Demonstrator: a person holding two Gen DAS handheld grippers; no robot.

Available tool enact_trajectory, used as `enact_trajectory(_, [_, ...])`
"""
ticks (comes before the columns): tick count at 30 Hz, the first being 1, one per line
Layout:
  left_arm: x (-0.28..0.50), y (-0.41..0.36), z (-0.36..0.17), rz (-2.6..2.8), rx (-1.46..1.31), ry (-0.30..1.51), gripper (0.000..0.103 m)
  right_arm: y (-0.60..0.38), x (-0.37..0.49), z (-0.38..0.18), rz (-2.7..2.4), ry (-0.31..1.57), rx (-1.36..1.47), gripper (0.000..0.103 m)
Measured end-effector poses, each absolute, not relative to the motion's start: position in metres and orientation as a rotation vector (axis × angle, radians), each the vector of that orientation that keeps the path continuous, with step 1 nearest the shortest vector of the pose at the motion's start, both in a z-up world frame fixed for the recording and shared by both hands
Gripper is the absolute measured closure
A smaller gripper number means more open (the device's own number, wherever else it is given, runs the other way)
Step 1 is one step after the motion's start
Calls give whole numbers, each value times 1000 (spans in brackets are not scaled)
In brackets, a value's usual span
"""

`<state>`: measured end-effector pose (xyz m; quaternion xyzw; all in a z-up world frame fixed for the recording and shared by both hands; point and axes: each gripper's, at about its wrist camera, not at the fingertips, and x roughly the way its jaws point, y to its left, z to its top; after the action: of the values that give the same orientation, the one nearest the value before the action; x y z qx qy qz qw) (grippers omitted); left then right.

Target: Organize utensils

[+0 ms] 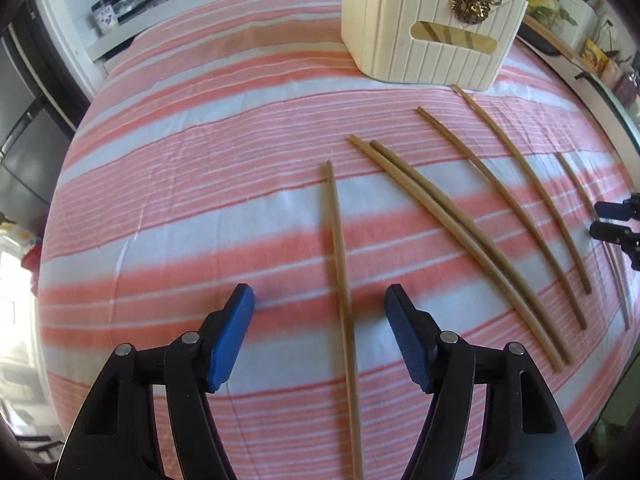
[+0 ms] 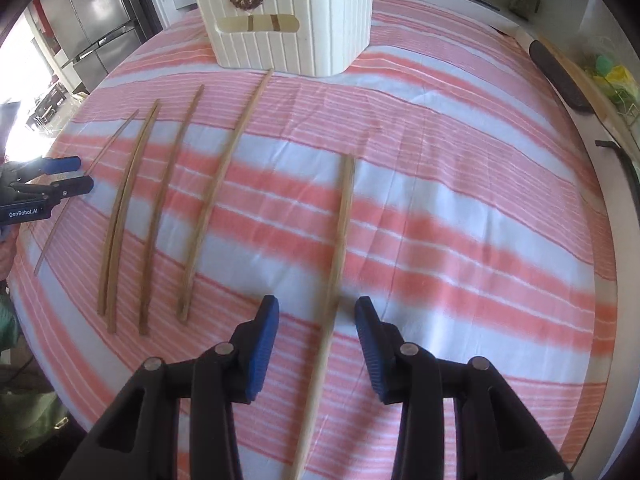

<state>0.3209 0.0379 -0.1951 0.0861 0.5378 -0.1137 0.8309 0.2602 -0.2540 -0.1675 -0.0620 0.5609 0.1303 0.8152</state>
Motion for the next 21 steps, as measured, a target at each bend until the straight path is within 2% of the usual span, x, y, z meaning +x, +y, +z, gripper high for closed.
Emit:
enact_trajectory(2, [333, 31, -194, -259, 192, 1147, 51, -250, 278, -168, 277, 1188, -119, 66])
enact_trajectory(3, [337, 28, -193, -260, 194, 1145, 58, -246, 287, -168, 270, 1181, -127, 77])
enact_trajectory(4, [341, 25, -192, -248, 204, 1141, 74, -245, 294, -167, 262, 1175, -134, 89])
enact_trajectory(5, [344, 23, -191, -239, 211, 1137, 97, -244, 302, -167, 256, 1170, -131, 95])
enact_trajectory(12, [331, 37, -167, -228, 124, 1076, 99, -258, 315, -143, 255, 1107, 12, 96])
enact_trajectory(21, [287, 56, -51, -287, 23, 790, 99, -271, 265, -35, 309, 815, 76, 96])
